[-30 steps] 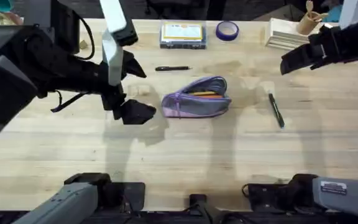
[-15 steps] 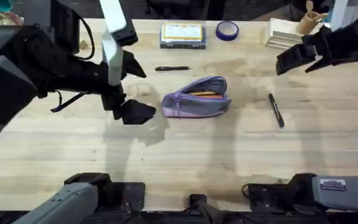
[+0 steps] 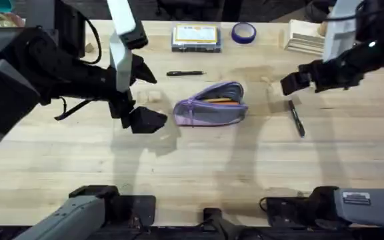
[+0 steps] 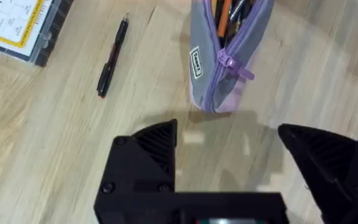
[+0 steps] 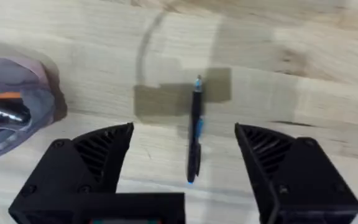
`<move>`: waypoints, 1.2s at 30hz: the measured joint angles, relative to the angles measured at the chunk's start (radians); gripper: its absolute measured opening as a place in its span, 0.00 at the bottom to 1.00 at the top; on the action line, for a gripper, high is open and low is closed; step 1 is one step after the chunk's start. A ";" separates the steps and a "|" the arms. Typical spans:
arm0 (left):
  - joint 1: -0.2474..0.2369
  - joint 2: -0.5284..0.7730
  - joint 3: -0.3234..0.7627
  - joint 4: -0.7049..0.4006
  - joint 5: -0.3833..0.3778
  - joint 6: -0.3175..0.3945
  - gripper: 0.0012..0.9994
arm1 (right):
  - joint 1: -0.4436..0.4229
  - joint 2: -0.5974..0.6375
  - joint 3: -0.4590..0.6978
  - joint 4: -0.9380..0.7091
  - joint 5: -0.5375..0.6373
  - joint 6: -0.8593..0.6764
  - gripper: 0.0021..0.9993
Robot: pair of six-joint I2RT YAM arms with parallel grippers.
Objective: Unzip the bag, pick up the pens from the table one at a time and place them inside, then zip the bag closed.
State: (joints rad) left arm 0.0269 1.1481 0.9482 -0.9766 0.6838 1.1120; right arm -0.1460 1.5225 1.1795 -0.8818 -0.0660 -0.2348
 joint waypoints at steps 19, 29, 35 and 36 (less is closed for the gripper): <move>0.000 0.000 0.000 0.000 0.000 0.000 0.99 | 0.025 0.024 -0.292 0.321 0.021 0.004 1.00; 0.000 0.000 0.000 -0.001 0.000 0.000 0.99 | 0.023 0.037 -0.284 0.335 0.044 0.006 0.50; 0.000 0.000 0.000 -0.001 0.000 0.000 0.99 | 0.022 0.040 -0.283 0.364 0.051 0.011 0.05; 0.000 0.000 0.000 -0.001 0.000 0.000 0.99 | 0.021 0.040 -0.282 0.365 0.051 0.010 0.04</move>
State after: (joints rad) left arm 0.0269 1.1481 0.9482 -0.9771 0.6838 1.1118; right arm -0.1246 1.5623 0.8970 -0.5171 -0.0151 -0.2243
